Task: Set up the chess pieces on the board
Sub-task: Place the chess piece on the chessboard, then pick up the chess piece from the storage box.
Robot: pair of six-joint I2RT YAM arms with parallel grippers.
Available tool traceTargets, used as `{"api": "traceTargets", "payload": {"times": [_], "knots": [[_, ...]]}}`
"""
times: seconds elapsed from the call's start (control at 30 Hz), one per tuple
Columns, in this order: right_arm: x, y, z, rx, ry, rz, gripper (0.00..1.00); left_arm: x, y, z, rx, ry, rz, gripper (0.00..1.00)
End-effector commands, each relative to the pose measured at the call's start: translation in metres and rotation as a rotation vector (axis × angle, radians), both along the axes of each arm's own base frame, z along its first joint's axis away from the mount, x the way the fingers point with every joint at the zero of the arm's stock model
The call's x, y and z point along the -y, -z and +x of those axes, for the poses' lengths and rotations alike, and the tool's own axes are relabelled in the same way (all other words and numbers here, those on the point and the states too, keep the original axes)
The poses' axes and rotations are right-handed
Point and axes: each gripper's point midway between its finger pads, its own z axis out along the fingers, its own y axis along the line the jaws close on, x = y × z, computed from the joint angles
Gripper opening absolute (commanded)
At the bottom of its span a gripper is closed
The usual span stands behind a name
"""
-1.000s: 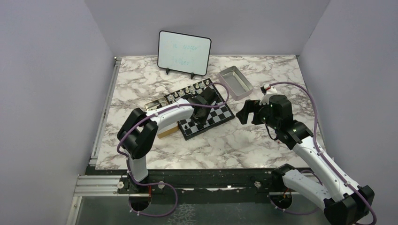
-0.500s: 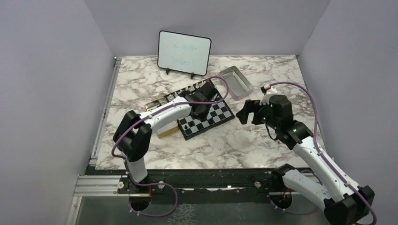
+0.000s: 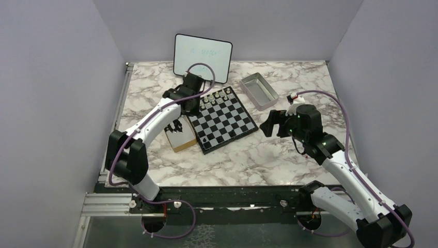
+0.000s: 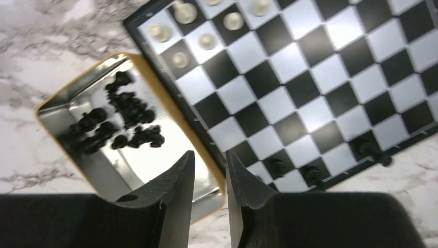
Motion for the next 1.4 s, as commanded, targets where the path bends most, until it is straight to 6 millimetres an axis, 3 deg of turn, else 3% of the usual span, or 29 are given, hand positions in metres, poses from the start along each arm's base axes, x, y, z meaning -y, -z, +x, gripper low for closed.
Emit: {"api": "traceTargets", "payload": {"times": [0.0, 0.13, 0.27, 0.6, 1.0, 1.37], "knots": [[-0.001, -0.008, 0.005, 0.020, 0.000, 0.013, 1.00, -0.052, 0.004, 0.008, 0.004, -0.096, 0.010, 0.29], [-0.004, -0.012, 0.005, 0.028, -0.011, 0.029, 1.00, -0.088, 0.022, 0.019, 0.003, -0.182, 0.021, 0.29], [-0.005, -0.014, 0.002, 0.032, -0.022, 0.037, 1.00, -0.102, 0.045, 0.023, -0.046, -0.212, 0.011, 0.27], [-0.005, -0.011, 0.002, 0.032, -0.018, 0.041, 1.00, -0.103, 0.068, 0.031, -0.102, -0.189, -0.003, 0.24], [-0.002, -0.006, 0.002, 0.023, -0.007, 0.024, 1.00, -0.108, 0.098, 0.008, -0.220, -0.217, 0.020, 0.22], [-0.004, -0.003, 0.003, 0.015, -0.008, 0.029, 1.00, -0.108, 0.111, 0.001, -0.264, -0.210, 0.030, 0.21]]}}
